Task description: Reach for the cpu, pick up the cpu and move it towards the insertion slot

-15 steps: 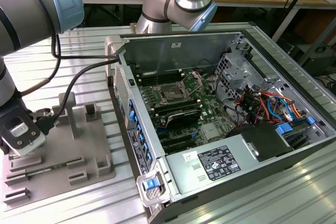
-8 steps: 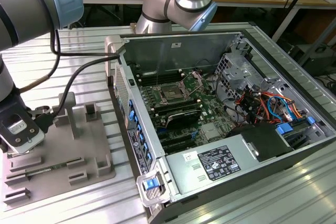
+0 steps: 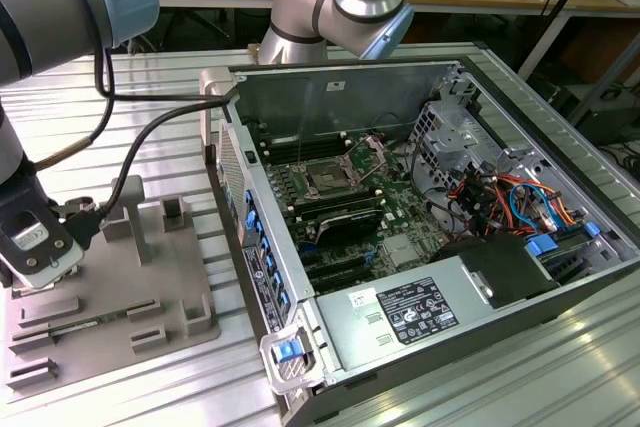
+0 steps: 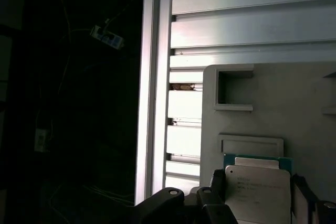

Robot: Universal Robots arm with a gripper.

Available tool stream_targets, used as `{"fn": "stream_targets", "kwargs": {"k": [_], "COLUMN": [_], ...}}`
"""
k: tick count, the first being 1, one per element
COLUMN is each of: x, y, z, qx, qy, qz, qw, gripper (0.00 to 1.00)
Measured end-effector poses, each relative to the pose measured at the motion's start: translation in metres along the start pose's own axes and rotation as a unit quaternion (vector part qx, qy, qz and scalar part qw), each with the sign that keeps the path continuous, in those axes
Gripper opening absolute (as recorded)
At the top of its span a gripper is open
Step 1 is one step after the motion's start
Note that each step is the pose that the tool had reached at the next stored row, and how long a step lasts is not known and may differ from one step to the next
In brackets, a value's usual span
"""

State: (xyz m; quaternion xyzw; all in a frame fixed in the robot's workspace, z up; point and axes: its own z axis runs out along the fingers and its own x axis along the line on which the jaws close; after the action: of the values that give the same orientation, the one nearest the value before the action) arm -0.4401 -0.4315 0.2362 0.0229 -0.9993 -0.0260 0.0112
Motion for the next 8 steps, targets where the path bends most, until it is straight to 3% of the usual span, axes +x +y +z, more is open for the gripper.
{"fn": "stream_targets", "kwargs": {"k": [8], "x": [-0.0005], "y": [0.0002], "z": [-0.0055], "qx": [0.0000], "qy": [0.0001], "qz": [0.000], "qw": [1.00000], "gripper": [0.55]}}
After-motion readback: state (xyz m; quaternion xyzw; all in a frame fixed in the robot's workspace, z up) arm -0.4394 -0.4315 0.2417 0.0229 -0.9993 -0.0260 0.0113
